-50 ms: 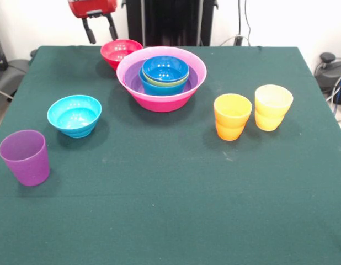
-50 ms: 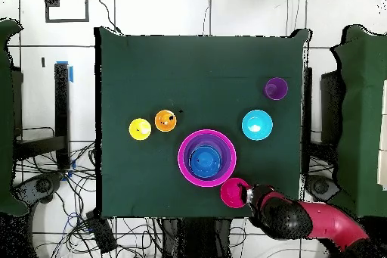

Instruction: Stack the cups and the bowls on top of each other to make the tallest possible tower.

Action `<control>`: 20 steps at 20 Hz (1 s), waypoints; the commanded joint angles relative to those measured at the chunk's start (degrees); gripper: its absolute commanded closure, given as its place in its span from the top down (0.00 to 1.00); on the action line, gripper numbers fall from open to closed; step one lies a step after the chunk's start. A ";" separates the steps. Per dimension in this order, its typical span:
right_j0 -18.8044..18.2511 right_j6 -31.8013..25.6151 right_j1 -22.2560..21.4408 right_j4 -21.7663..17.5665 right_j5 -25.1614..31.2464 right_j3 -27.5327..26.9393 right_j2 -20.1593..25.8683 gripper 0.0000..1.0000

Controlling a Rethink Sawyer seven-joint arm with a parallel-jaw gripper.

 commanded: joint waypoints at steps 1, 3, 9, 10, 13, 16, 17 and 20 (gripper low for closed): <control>1.75 -5.59 2.55 -3.48 3.70 -4.79 1.74 1.00; 2.10 -5.18 3.25 -3.81 3.90 -5.40 0.87 1.00; 4.43 -4.28 2.62 -5.55 5.49 -8.13 -2.12 1.00; 4.83 -4.01 2.32 -5.77 5.62 -8.46 -2.62 1.00; 5.86 -3.68 1.97 -6.35 6.13 -9.54 -3.88 1.00; 6.29 -3.60 2.58 -6.90 6.19 -10.70 -4.81 1.00; 6.41 -3.49 2.83 -7.07 6.06 -10.95 -4.96 1.00; 6.54 -3.20 3.16 -7.44 5.53 -11.27 -5.46 1.00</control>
